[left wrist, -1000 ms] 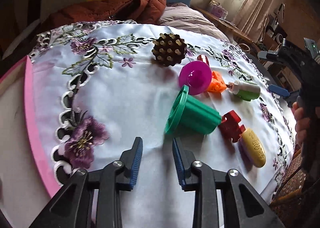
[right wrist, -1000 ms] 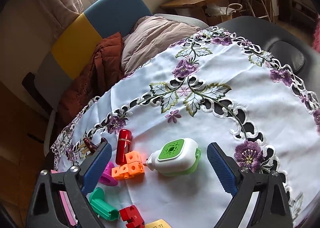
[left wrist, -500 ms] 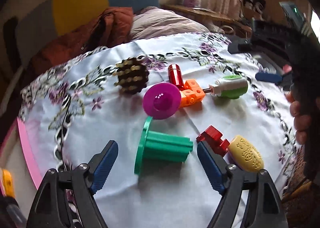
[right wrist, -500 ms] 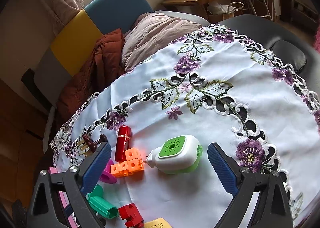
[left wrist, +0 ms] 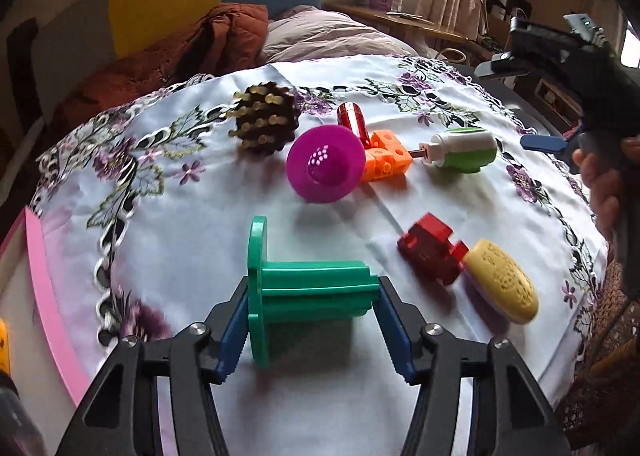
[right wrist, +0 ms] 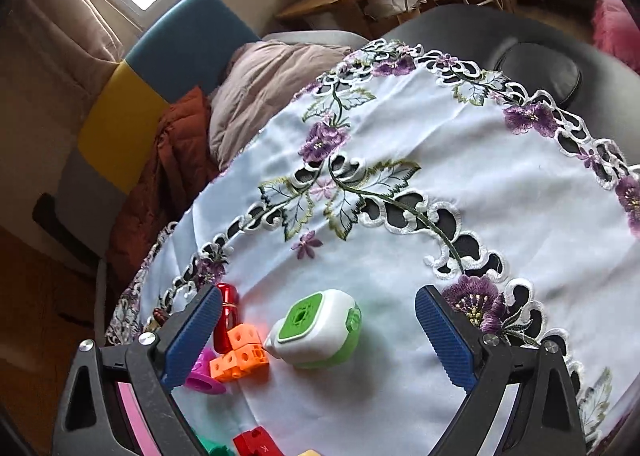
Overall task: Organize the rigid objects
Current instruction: 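Grasp the green spool with the left gripper while the right gripper grasps the red blocks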
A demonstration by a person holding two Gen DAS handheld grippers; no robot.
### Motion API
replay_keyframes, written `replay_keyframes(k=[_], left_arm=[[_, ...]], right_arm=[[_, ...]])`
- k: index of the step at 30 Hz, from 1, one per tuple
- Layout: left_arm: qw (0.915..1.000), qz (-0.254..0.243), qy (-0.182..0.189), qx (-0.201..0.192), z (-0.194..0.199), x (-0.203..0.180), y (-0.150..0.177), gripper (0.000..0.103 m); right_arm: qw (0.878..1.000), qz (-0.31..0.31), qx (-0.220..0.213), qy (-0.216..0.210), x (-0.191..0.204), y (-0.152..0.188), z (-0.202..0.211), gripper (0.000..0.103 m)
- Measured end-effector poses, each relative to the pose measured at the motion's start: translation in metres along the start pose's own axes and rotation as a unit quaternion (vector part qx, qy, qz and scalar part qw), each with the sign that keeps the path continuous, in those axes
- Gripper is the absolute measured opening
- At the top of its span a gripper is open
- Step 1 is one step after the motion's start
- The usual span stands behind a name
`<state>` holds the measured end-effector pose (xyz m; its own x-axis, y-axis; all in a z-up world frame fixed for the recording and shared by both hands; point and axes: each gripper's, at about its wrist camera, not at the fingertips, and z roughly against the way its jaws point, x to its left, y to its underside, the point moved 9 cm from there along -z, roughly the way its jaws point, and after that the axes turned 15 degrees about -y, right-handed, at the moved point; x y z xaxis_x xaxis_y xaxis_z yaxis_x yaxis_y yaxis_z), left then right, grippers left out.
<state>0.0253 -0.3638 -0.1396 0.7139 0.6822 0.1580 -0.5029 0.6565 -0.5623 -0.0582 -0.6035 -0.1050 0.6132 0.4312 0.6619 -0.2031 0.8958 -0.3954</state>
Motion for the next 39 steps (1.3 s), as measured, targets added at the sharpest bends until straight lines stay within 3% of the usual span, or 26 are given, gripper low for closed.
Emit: replay_keyframes(k=[6,10,18,22,24,26,27,29,30,31,35,39], left_arm=[[0.9997,0.018,0.003,-0.014,0.016,0.006,0.025,0.06],[0.9993,0.032,0.008,-0.015,0.018,0.009,0.029,0.061],[0.9992,0.037,0.005,-0.012,0.019,0.014,0.034,0.061],[0.9992,0.039,0.006,-0.011,0.022,0.018,0.038,0.061],[0.999,0.042,0.008,-0.01,0.023,0.019,0.039,0.061],[0.9989,0.045,0.009,-0.008,0.024,0.021,0.041,0.061],[0.9988,0.048,0.01,-0.007,0.025,0.023,0.042,0.061],[0.9987,0.051,0.01,-0.006,0.027,0.025,0.044,0.061],[0.9986,0.052,0.01,-0.006,0.028,0.026,0.045,0.061],[0.9984,0.054,0.01,-0.006,0.03,0.027,0.046,0.061],[0.9976,0.067,0.015,-0.007,0.038,0.032,0.052,0.06],[0.9969,0.075,0.019,-0.018,0.051,0.037,0.054,0.06]], right_arm=[[0.998,0.029,0.045,0.027,0.0,0.014,-0.019,0.098],[0.997,0.046,0.047,0.045,-0.001,0.016,-0.02,0.098],[0.991,0.081,0.104,0.009,0.026,0.048,-0.022,0.098],[0.97,0.155,0.185,-0.032,0.063,0.092,-0.031,0.095],[0.951,0.208,0.226,-0.031,0.078,0.118,-0.036,0.088],[0.931,0.256,0.261,-0.012,0.085,0.14,-0.043,0.066],[0.919,0.277,0.279,0.005,0.083,0.15,-0.047,0.061],[0.892,0.317,0.322,0.033,0.077,0.171,-0.056,0.028],[0.881,0.346,0.319,0.046,0.077,0.175,-0.057,0.022],[0.876,0.366,0.309,0.052,0.08,0.175,-0.057,0.015],[0.885,0.366,0.288,0.014,0.094,0.169,-0.062,0.015],[0.886,0.356,0.296,-0.012,0.094,0.174,-0.08,0.016]])
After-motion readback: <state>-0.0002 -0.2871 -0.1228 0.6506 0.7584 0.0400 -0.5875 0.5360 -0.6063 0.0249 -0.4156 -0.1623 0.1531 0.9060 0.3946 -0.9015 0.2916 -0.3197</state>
